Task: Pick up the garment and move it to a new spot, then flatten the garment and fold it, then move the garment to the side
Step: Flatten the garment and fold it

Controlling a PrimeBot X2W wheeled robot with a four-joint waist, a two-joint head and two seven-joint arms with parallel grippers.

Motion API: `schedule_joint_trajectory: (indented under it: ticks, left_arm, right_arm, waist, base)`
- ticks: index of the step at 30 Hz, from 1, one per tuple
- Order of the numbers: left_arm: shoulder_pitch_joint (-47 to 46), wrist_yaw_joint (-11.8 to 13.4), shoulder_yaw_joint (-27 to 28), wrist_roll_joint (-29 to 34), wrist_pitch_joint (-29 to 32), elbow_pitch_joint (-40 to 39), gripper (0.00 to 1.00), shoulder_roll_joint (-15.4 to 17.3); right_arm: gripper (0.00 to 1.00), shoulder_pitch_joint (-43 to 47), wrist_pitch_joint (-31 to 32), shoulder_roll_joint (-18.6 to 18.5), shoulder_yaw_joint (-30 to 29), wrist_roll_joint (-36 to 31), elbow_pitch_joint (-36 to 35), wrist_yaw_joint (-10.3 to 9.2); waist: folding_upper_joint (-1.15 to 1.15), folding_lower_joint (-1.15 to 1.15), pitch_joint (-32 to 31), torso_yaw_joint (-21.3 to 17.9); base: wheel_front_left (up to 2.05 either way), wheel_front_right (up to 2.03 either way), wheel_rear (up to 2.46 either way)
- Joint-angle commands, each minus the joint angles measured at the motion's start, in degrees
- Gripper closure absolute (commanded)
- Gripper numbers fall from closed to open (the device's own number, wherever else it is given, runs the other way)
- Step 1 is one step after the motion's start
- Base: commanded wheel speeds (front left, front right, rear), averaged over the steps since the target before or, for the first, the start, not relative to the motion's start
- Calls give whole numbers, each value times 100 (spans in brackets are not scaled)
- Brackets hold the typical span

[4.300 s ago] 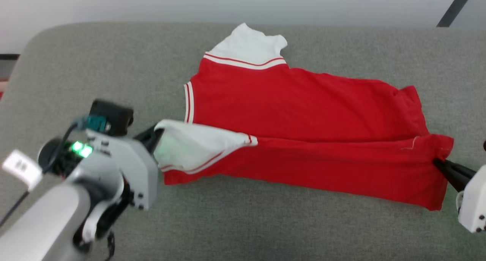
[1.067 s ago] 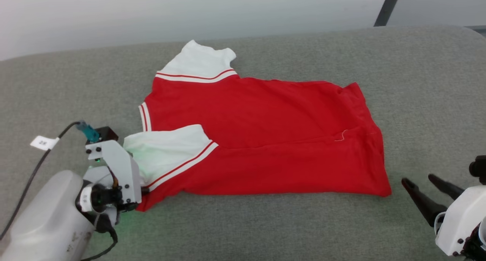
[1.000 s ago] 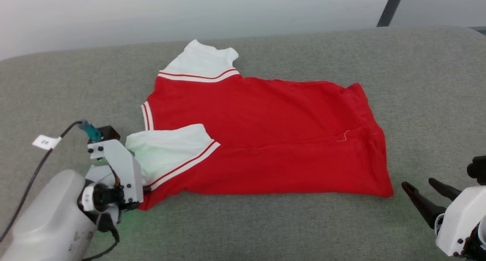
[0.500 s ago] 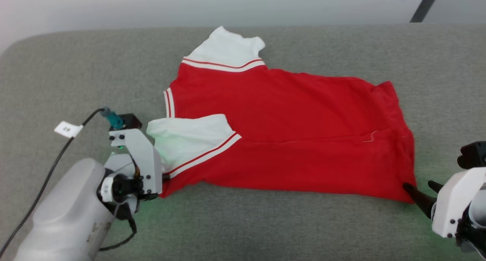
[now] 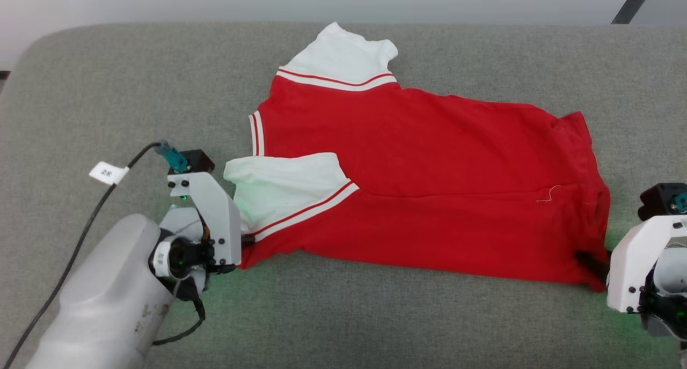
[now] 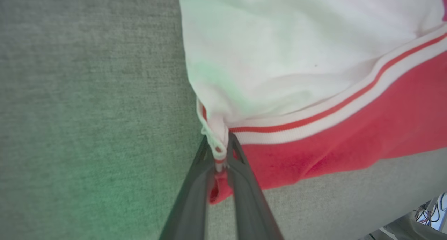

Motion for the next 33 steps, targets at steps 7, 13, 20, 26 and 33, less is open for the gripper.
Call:
schedule_joint_trajectory:
  ticks: [7, 13, 20, 26, 33]
  left_arm:
    - [85, -37, -25, -33, -119, 267, 100, -30]
    - [126, -33, 21, -87, -10, 264, 100, 121]
    - [256, 106, 15, -160, 235, 3, 100, 251]
    - [476, 346, -30, -222, 544, -403, 100, 400]
    - [860, 673, -113, -256, 836, -1038, 100, 603]
  right_arm:
    - [100, -50, 47, -61, 126, 115, 306, -6]
    - [100, -35, 65, -273, 24, 234, 202, -8]
    - [100, 210, 287, -382, -139, 381, -54, -7]
    - [100, 551, 636, -422, -287, 436, -400, -7]
    - [100, 951, 1025, -352, -476, 423, -834, -7]
  waist:
    - [0, 0, -86, -31]
    - [0, 0, -267, -27]
    - [0, 0, -553, 37]
    - [0, 0, -709, 72]
    - [0, 0, -746, 70]
  base:
    - [0, 0, 0]
    - [0, 0, 0]
    - [0, 0, 0]
    - [0, 0, 0]
    - [0, 0, 0]
